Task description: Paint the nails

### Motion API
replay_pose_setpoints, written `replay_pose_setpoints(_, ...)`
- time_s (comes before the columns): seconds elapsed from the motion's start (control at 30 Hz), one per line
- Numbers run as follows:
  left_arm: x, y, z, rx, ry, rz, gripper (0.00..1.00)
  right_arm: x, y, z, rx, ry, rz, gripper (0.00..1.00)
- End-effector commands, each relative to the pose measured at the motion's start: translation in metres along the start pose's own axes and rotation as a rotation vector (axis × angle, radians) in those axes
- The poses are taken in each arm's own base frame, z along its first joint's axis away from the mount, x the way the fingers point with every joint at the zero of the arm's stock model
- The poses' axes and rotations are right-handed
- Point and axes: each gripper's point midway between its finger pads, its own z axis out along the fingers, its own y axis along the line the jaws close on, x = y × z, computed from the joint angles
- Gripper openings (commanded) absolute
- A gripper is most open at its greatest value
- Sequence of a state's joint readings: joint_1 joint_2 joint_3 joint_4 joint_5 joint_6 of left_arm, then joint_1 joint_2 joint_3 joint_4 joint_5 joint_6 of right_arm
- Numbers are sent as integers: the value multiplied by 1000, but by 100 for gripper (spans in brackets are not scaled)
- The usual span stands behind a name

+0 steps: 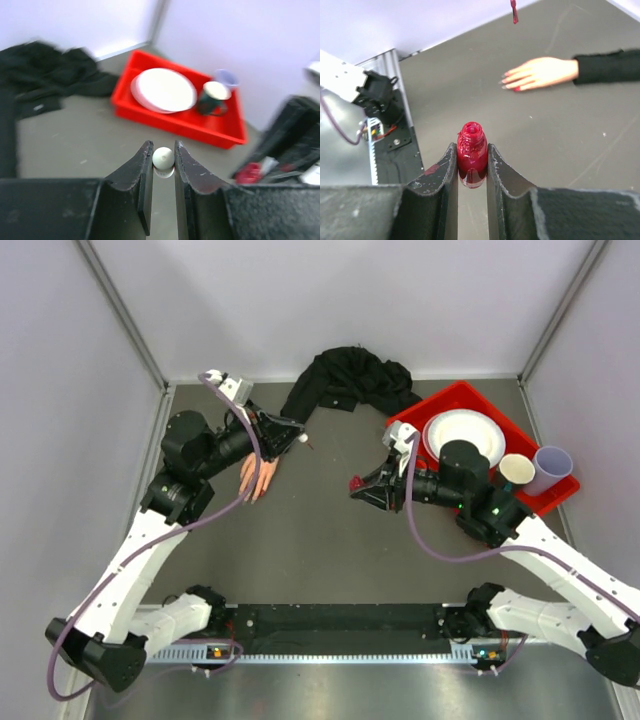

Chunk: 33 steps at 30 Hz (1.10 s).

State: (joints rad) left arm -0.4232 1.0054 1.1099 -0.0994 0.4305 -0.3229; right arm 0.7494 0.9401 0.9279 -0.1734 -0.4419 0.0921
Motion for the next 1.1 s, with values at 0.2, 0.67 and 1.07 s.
replay_pose_setpoints(0.2, -35, -74, -8, 345, -11, -108, 0, -28, 22, -1, -138, -14, -74, 0)
replay_pose_setpoints(0.67, -14, -96, 10, 399, 93, -141, 0, -29, 20, 6, -139, -4, -48, 0)
replay_pose_setpoints(1.07, -1, -100, 13, 391, 145, -134, 0, -31, 11, 5, -77, -10, -45, 0)
